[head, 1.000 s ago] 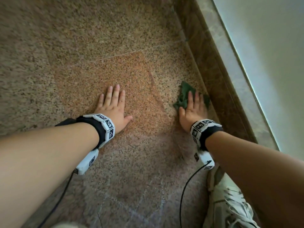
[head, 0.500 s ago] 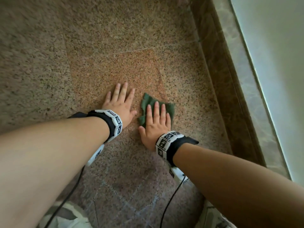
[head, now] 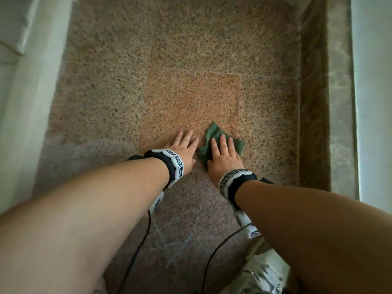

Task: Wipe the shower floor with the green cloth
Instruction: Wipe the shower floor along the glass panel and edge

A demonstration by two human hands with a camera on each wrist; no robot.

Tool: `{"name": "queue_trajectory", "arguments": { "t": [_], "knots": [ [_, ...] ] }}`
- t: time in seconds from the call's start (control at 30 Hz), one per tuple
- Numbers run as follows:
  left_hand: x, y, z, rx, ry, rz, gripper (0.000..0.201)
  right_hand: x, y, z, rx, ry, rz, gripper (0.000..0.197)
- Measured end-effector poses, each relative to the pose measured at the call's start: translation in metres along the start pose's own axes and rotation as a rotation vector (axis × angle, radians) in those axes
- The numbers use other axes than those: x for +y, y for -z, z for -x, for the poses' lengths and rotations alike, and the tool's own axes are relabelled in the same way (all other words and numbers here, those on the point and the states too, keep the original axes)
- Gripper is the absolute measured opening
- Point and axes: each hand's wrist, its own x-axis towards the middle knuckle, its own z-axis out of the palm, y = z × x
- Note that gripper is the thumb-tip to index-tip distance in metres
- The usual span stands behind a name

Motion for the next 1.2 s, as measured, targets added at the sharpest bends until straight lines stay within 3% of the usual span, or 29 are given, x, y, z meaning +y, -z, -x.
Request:
{"name": "queue_trajectory", "arguments": {
  "t": [0.17, 0.27, 0.4, 0.6, 0.77, 1.03, 1.1, 1.2],
  "knots": [
    [-0.027, -0.007, -0.01, 0.177, -0.145, -0.16, 0.066, -0.002, -0.011, -0.005, 0.085, -0.058, 0.019, 0.069],
    [-0.056, -0.015, -0.005, 0.175, -0.221, -0.195, 0.064, -0.022, -0.022, -0.007, 0.109, -0.087, 0.025, 0.068],
    [-0.09, -0.031, -0.003, 0.25, -0.292, -0.272, 0.064, -0.061, -0.047, 0.005, 0.076, 0.004, 0.083, 0.067],
    [-0.096, -0.045, 0.001, 0.252, -0.352, -0.305, 0.079, -0.101, -0.084, 0.036, 0.057, -0.044, 0.1, 0.068],
    [-0.104, -0.06, 0.005, 0.272, -0.358, -0.339, 0.104, -0.093, -0.093, 0.038, 0.173, -0.135, 0.019, 0.076],
    [-0.095, -0.064, 0.012, 0.24, -0.28, -0.292, 0.107, -0.08, -0.103, 0.044, 0.222, -0.105, 0.048, 0.074],
    [-0.092, -0.064, 0.015, 0.207, -0.265, -0.287, 0.108, -0.051, -0.103, 0.053, 0.224, -0.195, 0.015, 0.073],
    [-0.091, -0.063, 0.017, 0.171, -0.249, -0.291, 0.109, 0.016, -0.099, 0.076, 0.189, -0.481, -0.073, 0.073]
  ]
}}
